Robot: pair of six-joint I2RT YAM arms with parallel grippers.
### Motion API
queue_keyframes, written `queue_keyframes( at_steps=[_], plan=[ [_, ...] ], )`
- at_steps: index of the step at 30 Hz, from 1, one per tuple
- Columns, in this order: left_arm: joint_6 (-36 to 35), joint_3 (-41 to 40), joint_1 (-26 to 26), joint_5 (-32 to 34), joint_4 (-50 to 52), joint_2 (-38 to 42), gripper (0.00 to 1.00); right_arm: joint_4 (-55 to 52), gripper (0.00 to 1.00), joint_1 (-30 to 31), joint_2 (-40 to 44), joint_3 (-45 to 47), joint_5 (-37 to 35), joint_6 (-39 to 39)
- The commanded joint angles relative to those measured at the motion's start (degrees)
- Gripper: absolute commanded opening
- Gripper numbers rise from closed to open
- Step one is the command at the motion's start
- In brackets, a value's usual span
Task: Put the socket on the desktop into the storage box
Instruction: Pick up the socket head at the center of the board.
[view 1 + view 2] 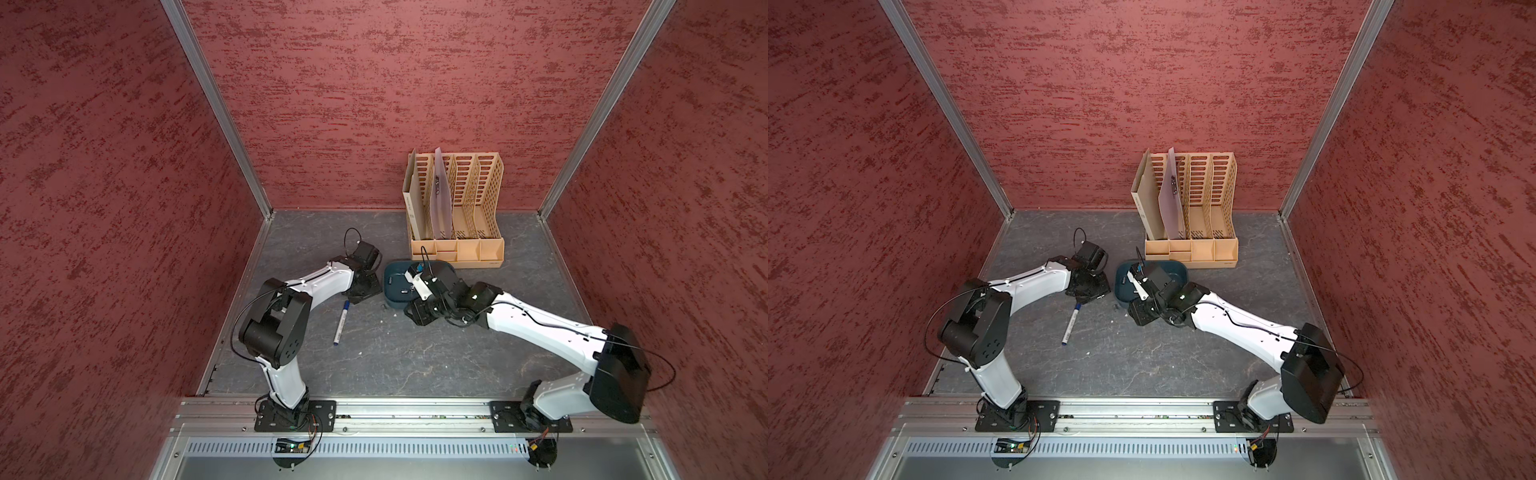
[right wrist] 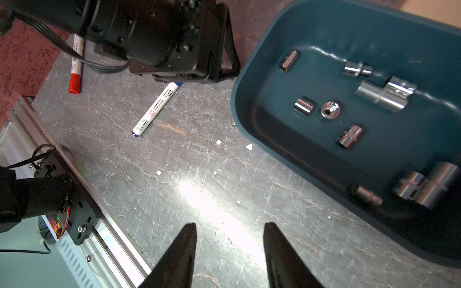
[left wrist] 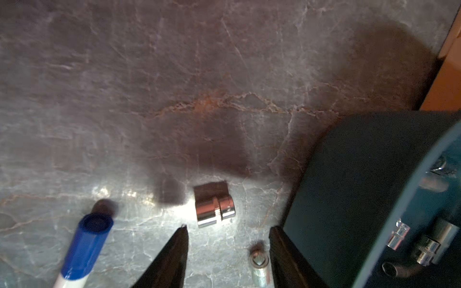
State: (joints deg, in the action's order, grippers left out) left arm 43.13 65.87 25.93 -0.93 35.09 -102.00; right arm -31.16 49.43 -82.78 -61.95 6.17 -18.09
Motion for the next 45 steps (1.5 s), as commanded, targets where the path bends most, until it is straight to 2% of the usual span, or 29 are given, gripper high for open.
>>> queue_keyframes(
  at_steps=[1,22,25,33,45],
  plan=[
    [0.2,2.2,-0.3,2.0,1.1,-2.0,0.53,1.4,0.49,0.5,1.5,1.4,-1.0,-0.7],
    [0.0,4.9,1.5,4.6,2.8,-7.7,0.43,3.5,0.49,0.5,4.2,5.2,-1.8,-2.2],
    [0.0,4.6,1.6,4.6,2.8,-8.0,0.35,3.6,0.49,0.5,4.6,5.5,-2.0,-2.4],
    [0.0,4.5,1.6,4.7,2.9,-7.8,0.26,4.0,0.49,0.4,5.0,6.2,-2.6,-2.8],
    [0.0,2.5,1.1,4.6,2.9,-3.4,0.24,5.2,0.49,0.3,5.9,7.1,-2.2,-3.7]
  ],
)
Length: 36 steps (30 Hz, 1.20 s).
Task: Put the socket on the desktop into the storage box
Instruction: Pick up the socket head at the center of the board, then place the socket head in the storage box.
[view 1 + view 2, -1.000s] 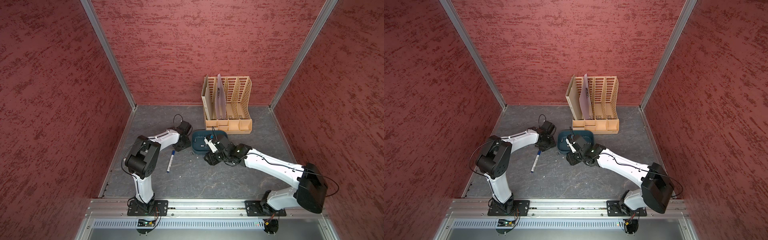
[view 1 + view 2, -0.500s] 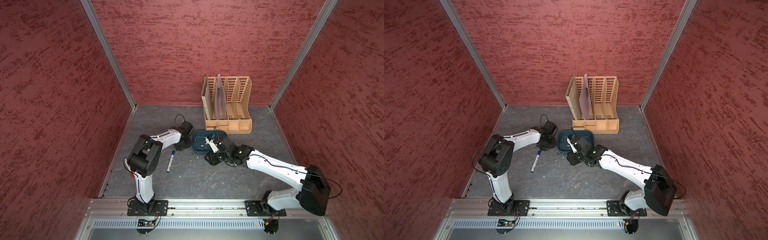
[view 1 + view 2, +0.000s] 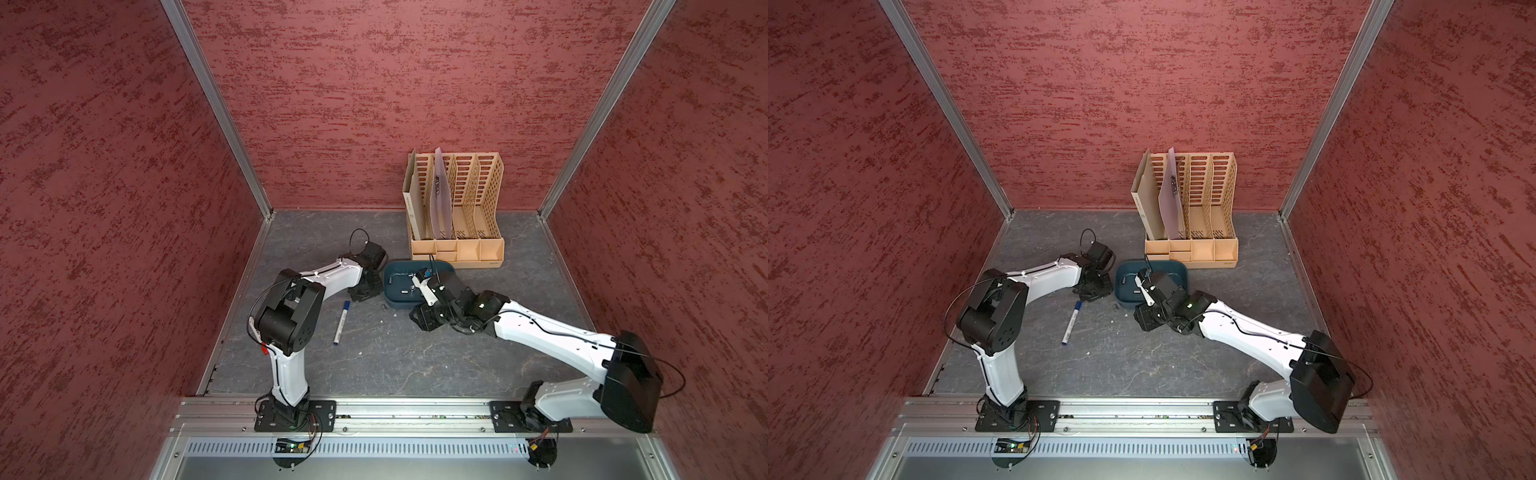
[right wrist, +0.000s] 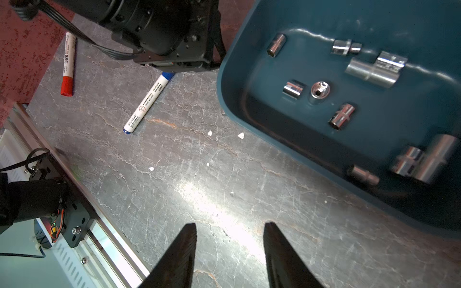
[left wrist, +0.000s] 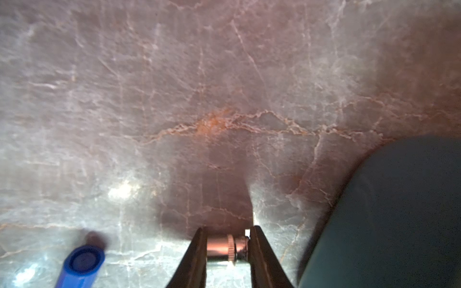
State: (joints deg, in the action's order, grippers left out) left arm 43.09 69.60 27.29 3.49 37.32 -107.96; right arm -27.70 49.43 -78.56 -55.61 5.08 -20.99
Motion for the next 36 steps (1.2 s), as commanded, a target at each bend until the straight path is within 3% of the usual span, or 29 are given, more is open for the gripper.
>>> queue_keyframes(
  at_steps=[1,12,19,36],
  plan=[
    [-0.1,-1.5,-0.3,0.0,0.7,3.2,0.24,1.8,0.49,0.3,1.7,0.8,-1.2,-0.9],
    [-0.1,-2.7,0.1,-2.0,0.9,10.7,0.24,3.3,0.49,-1.1,2.5,1.3,-0.1,-2.2],
    [0.1,0.7,1.6,-2.4,2.1,13.1,0.24,3.4,0.49,-2.7,4.1,1.6,0.5,-2.5],
    [0.7,15.8,7.3,-2.6,4.6,1.3,0.24,3.2,0.49,-7.9,10.8,7.2,2.2,-3.0]
  ],
)
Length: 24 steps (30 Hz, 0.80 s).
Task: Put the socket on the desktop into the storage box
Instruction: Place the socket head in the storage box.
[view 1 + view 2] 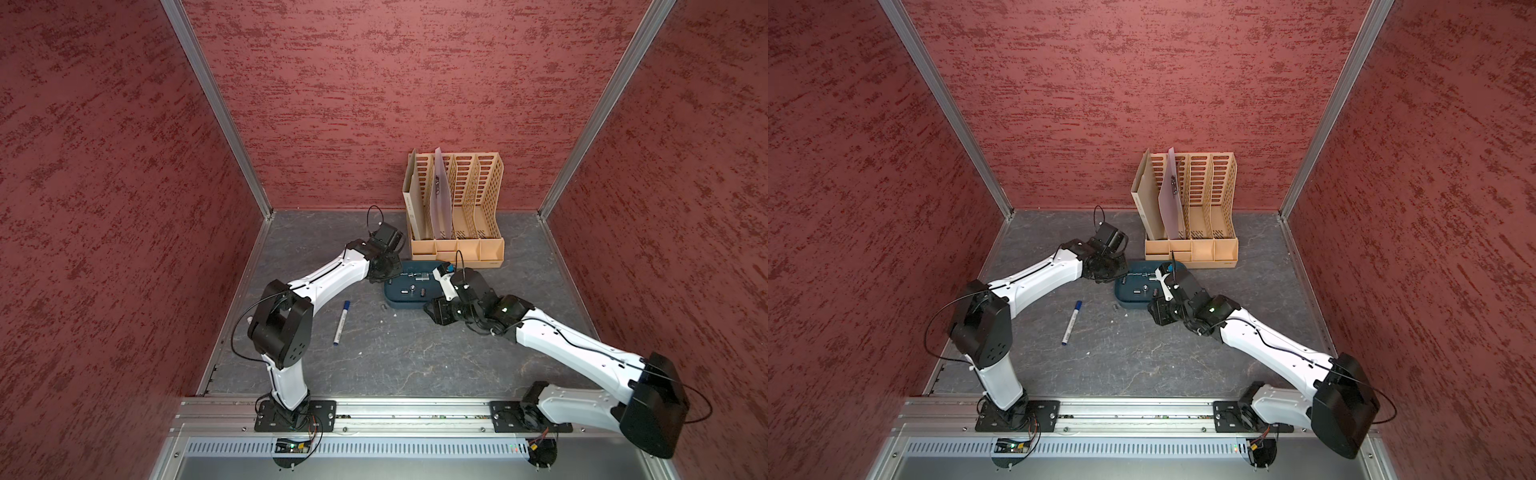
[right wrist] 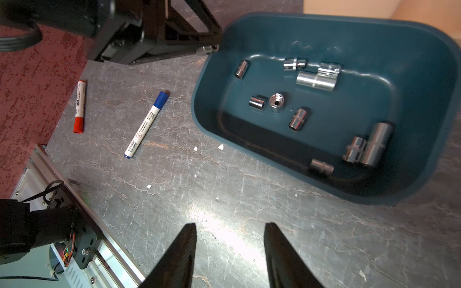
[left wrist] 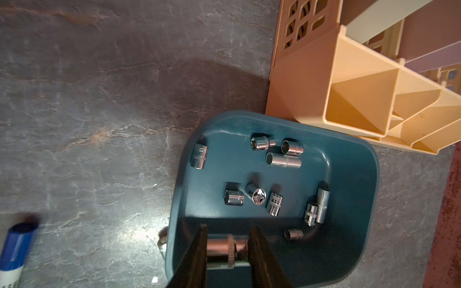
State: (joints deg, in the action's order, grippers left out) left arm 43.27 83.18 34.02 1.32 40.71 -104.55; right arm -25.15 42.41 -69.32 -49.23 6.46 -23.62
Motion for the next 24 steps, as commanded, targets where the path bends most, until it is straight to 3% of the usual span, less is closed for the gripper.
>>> queue_keyframes(
  at_steps=[1,24],
  plan=[
    [0.5,3.2,0.8,-0.4,1.5,-3.1,0.24,0.6,0.49,-1.3,1.9,1.1,1.0,-0.4],
    [-1.7,13.5,1.2,-0.3,3.2,-16.8,0.26,1.4,0.49,-5.0,2.7,3.6,3.5,-0.1]
  ],
)
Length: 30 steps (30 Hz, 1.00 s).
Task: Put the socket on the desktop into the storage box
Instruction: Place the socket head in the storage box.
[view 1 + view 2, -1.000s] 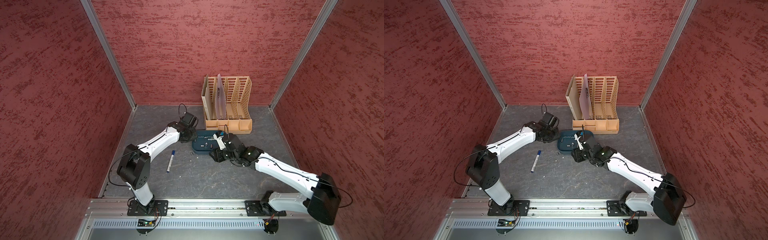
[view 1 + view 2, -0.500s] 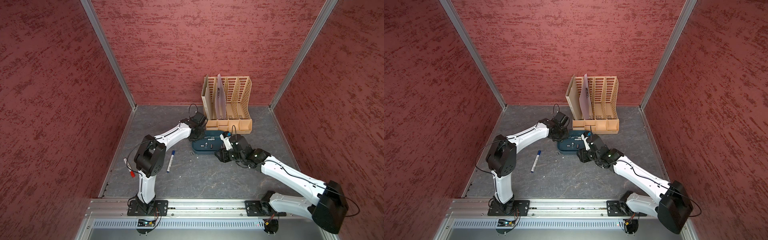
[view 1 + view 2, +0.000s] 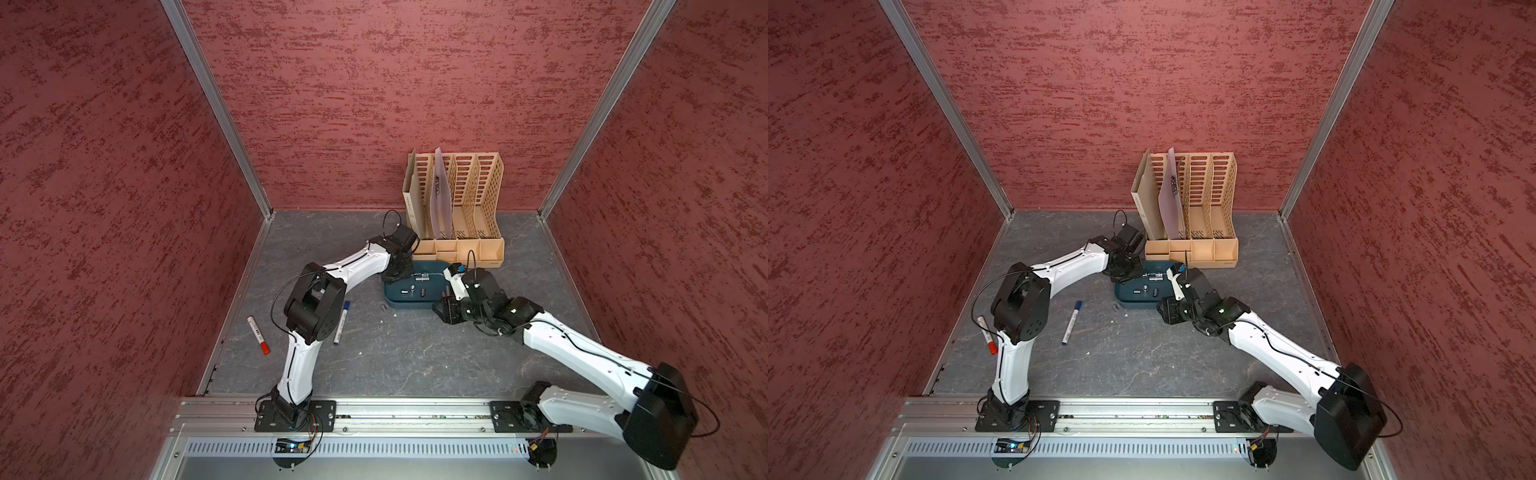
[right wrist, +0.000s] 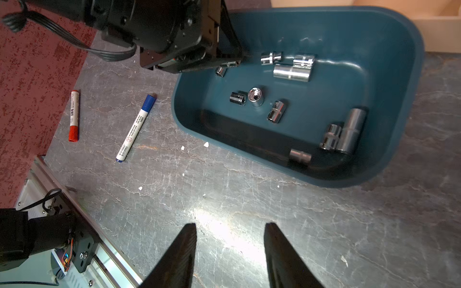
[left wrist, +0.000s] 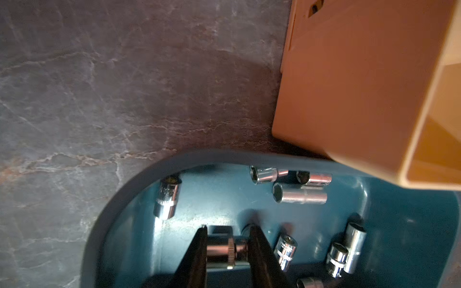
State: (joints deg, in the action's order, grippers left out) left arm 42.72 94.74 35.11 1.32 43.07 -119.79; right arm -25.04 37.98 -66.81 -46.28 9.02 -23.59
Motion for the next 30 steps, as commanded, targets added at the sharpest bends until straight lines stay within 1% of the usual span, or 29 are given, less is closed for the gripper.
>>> queue_keyframes(
  at_steps=[1,6,8,9,14,19,24,30],
  plan=[
    [-1.3,2.1,0.1,-0.2,0.9,-1.9,0.26,1.3,0.49,-0.6,0.3,0.7,0.9,-0.1],
    [-1.5,2.3,0.1,-0.2,0.7,-2.5,0.28,1.0,0.49,-0.9,0.5,1.1,0.9,-0.3],
    [-1.6,2.3,0.1,-0.1,0.8,-2.5,0.34,1.1,0.49,-0.9,0.5,1.2,0.9,-0.4],
    [-1.6,2.3,0.1,-0.3,0.8,-2.4,0.34,1.2,0.49,-0.9,0.5,1.1,0.9,-0.5],
    [-1.8,1.6,0.3,-0.3,0.6,-0.8,0.46,1.7,0.49,-0.9,0.4,1.3,1.2,-1.0],
    [-2.4,0.3,0.7,0.0,0.5,1.9,0.47,1.3,0.49,-1.0,0.4,1.0,1.2,-1.0],
    [-3.2,-2.4,1.1,0.3,0.0,5.9,0.51,0.0,0.49,-0.9,0.4,0.0,0.6,-0.7],
    [-3.4,-9.1,1.3,0.6,-1.8,12.7,0.52,-2.1,0.49,-0.3,0.4,-1.7,0.2,0.2]
  ],
)
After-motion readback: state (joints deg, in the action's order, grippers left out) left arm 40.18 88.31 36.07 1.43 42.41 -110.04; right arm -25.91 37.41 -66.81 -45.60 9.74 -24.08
